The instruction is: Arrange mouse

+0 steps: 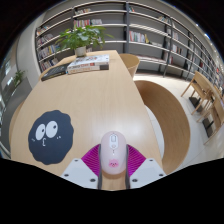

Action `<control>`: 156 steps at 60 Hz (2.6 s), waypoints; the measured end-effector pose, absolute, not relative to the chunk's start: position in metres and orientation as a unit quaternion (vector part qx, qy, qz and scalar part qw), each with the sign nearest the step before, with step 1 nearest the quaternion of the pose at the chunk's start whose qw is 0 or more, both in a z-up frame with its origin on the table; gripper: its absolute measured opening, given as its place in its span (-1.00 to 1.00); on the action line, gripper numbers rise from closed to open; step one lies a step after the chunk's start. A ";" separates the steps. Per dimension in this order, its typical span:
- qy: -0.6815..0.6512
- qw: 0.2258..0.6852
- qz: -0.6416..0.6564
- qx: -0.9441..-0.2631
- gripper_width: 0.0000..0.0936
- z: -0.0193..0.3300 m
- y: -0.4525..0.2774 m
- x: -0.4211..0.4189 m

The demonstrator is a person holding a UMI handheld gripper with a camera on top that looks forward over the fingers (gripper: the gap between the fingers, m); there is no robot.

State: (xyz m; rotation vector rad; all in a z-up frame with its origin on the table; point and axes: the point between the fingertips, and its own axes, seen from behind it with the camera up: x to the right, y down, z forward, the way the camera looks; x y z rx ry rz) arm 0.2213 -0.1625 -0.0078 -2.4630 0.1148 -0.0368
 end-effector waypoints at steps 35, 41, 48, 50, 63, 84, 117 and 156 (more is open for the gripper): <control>-0.019 0.488 -0.002 -0.873 -0.34 0.209 -0.063 0.025; -0.020 0.433 0.005 -0.901 -0.34 0.135 -0.075 0.002; -0.012 0.374 0.004 -0.927 -0.34 0.057 -0.096 -0.002; -0.011 0.363 0.004 -0.932 -0.34 0.040 -0.104 -0.002; -0.007 0.350 -0.001 -0.937 -0.26 -0.011 -0.113 0.003; 0.024 0.352 -0.003 -0.936 0.80 0.031 -0.114 0.014; 0.026 0.435 0.008 -0.900 0.76 0.192 -0.238 0.048; 0.024 0.438 0.014 -0.898 0.76 0.194 -0.326 0.054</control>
